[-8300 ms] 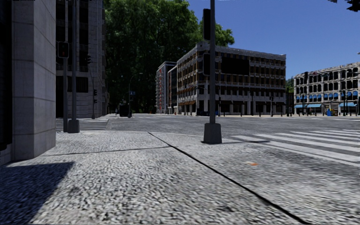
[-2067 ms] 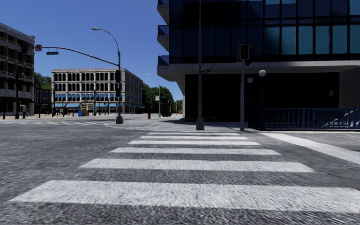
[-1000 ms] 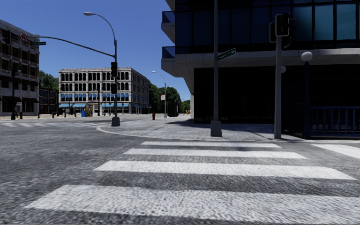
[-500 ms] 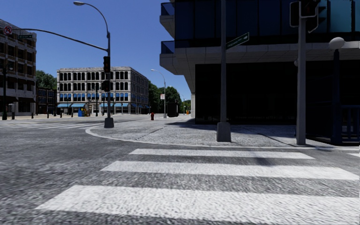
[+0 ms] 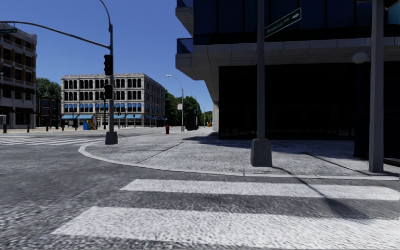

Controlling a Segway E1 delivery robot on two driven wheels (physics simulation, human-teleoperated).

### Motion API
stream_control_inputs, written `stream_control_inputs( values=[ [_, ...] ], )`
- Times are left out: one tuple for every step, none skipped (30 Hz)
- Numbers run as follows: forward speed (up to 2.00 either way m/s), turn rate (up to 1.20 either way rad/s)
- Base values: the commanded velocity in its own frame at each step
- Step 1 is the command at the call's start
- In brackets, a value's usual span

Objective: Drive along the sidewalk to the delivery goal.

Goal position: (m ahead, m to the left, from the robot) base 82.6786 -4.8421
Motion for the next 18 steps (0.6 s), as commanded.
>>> stream_control_inputs(
  values=[
    [2.0,0.07],
    [2.0,0.19],
    [2.0,0.22],
    [2.0,0.17],
    [2.0,0.01],
    [2.0,0.0],
    [2.0,0.0],
    [2.0,0.0],
    [2.0,0.0],
    [2.0,0.0],
    [2.0,0.0],
    [2.0,0.0],
    [2.0,0.0],
    [2.0,0.0],
    [2.0,0.0],
    [2.0,0.0],
    [2.0,0.0],
    [2.0,0.0]
  ],
)
